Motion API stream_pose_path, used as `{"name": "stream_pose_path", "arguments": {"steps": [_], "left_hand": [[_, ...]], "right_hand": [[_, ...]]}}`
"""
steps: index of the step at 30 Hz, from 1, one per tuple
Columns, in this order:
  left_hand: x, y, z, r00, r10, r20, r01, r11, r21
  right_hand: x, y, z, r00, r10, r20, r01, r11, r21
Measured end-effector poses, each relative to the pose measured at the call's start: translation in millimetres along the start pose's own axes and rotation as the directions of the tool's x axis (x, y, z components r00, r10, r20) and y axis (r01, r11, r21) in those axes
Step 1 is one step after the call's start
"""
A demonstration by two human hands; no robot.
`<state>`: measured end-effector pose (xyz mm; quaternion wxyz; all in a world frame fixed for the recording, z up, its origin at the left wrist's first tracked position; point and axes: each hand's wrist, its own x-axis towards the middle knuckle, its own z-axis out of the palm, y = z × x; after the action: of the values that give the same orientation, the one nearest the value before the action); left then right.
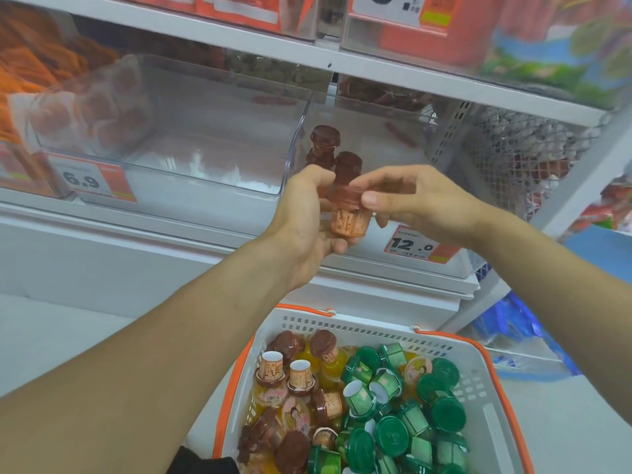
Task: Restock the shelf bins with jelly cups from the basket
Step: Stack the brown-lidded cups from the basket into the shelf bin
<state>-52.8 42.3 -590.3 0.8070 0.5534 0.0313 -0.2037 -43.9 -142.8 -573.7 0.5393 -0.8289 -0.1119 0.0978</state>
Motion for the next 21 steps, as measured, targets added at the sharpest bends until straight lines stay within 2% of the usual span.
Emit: {"name": "stream_pose_path", "arguments": {"steps": [4,7,10,11,12,14,16,21], "left_hand": [[-2.8,-0.5,2.6,1.000,0.024,0.000,-0.024,0.997,0.069],[-2.3,-1.2,4.0,0.999,0.027,-0.032,-0.022,0.992,0.127],[-2.0,-3.8,5.6,0.988,0.153,-0.031,-0.142,0.963,0.230],[-1.3,-7.4,4.3,0.970,0.243,-0.016,-0.227,0.926,0.303],[-0.3,-11.1,2.2,0.930,0.367,0.015,-0.339,0.842,0.419],[0.4,-17.9,0.0,0.804,0.579,0.137,-0.525,0.582,0.621],[0.6,-21.8,0.6,0.714,0.668,0.211,-0.593,0.415,0.690],[5.4,-23.7,3.7,0.638,0.741,0.211,-0.602,0.308,0.737]], "right_hand": [[-1.7,0.2,-6.0,0.995,0.095,-0.010,-0.091,0.972,0.219],[-4.1,-1.9,-11.5,0.993,0.115,-0.012,-0.110,0.972,0.208],[-6.8,-4.1,-18.9,0.993,0.116,-0.009,-0.111,0.972,0.207],[-7.5,-4.6,-20.1,0.992,0.124,-0.006,-0.120,0.969,0.218],[-7.8,-4.8,-20.4,0.990,0.139,-0.006,-0.135,0.967,0.215],[-7.6,-5.8,-19.5,0.982,0.191,-0.013,-0.187,0.971,0.151],[-7.1,-6.2,-18.7,0.974,0.229,0.007,-0.228,0.967,0.111],[-5.1,-4.1,-25.2,0.988,0.152,0.025,-0.154,0.963,0.220]]}}
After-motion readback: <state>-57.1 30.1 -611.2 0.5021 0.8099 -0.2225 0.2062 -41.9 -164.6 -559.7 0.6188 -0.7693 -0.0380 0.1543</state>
